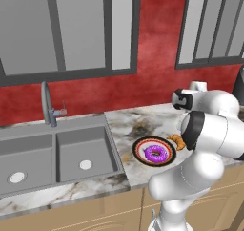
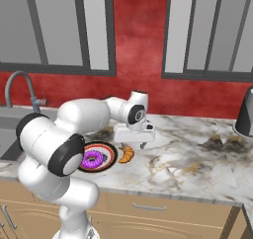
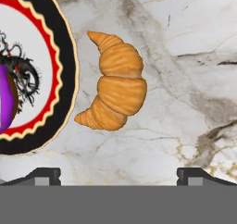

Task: Place the pastries on the plates.

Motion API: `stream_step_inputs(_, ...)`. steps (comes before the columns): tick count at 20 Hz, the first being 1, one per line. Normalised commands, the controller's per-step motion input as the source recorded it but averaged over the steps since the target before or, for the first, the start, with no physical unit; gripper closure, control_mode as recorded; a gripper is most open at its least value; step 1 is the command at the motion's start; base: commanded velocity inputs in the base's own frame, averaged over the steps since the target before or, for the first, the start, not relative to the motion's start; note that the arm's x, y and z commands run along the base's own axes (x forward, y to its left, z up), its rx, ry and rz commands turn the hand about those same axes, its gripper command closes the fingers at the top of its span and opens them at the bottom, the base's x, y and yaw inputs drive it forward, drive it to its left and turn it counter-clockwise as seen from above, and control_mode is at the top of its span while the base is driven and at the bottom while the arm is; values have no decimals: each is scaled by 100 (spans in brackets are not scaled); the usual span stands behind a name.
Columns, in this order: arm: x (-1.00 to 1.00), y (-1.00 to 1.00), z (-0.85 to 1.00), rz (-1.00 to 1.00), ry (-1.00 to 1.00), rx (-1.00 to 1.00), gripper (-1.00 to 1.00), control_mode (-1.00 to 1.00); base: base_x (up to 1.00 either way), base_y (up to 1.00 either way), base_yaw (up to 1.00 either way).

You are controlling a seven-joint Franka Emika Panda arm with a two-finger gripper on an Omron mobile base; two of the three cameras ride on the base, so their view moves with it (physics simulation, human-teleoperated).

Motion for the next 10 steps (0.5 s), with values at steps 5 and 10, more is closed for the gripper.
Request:
stream_step_inputs(5,11,21,0,-3,0,0,-100,-100,0,0,0)
stream_step_inputs(10,4,1,-4,0,0,0,-100,-100,0,0,0)
